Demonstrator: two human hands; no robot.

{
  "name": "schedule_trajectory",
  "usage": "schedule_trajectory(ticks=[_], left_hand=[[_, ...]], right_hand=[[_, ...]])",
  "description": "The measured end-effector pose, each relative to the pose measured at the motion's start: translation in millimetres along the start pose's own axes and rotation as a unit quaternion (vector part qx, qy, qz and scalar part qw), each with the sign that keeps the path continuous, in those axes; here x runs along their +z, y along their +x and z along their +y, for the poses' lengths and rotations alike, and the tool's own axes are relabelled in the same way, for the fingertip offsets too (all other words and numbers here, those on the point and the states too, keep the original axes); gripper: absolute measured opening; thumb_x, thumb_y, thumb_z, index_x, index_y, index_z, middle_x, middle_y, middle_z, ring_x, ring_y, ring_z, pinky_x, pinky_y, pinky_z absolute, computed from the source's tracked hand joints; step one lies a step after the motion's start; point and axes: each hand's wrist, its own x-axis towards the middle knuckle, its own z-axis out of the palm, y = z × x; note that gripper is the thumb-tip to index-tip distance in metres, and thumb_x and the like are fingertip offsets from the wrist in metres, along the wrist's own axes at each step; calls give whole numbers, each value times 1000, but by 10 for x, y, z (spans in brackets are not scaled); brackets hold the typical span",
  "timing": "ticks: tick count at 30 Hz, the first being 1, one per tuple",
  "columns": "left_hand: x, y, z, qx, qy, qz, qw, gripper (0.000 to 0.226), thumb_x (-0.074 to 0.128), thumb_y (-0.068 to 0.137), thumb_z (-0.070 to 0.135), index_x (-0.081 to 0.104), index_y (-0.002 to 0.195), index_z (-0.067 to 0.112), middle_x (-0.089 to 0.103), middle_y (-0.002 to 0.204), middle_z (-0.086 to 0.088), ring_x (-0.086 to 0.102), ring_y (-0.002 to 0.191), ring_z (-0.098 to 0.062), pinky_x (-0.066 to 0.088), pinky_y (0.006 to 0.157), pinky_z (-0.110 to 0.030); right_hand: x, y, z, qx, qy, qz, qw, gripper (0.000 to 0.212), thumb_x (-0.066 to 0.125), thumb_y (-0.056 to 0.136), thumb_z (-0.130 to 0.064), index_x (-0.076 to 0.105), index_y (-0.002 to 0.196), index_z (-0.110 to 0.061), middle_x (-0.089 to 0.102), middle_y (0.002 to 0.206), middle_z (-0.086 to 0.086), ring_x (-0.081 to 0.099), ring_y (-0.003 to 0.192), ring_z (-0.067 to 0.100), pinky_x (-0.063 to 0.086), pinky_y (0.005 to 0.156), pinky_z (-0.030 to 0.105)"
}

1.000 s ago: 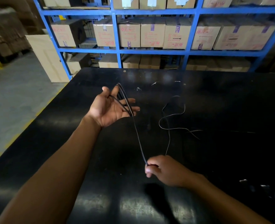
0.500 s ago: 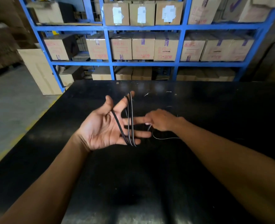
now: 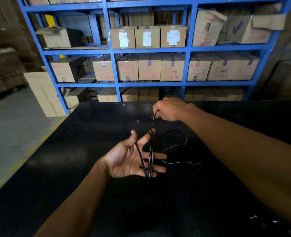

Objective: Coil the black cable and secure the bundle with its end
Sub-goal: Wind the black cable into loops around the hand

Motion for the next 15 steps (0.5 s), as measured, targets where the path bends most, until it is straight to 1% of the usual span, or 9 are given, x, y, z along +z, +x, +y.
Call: schedule_trajectory(ticks=[2,4,7,13,15], left_hand=[[-31,32,-22,-5,-7,7,1000,64,26,87,72,26,148,50,30,153,-31,30,136,-58,30,108,-63],[-67,62,-38,-11,-22,26,999,64,28,87,71,27,147,50,29,153,-32,30,135,-59,32,107,-63],[-137,86,-56,-13,-61,61,996,64,30,87,70,28,147,49,30,152,-34,32,134,-60,36,104,-64],[-264,80,-56,-4,-79,126,989,62,28,86,70,39,143,47,39,145,-37,42,125,-62,40,97,-66],[-294,76,-42,5,-82,145,986,62,26,87,71,40,142,47,40,143,-38,44,123,-62,42,94,-67]], right_hand=[[-51,-8,-2,0,-9,0,1000,10,59,94,-29,66,95,-21,63,94,-1,59,89,19,50,80,42],[-89,-23,-13,-1,-18,0,1000,11,60,93,-31,66,94,-22,64,94,0,60,90,21,50,82,44],[-120,-58,-45,-4,-30,3,1000,12,60,94,-30,66,93,-20,64,93,1,60,89,22,50,81,43],[-142,-175,-157,-22,-54,14,998,19,59,94,-31,66,88,-14,65,87,4,61,84,25,51,77,42],[-148,-223,-220,-32,-54,22,998,19,58,94,-30,64,86,-14,65,86,5,61,83,26,50,75,41]])
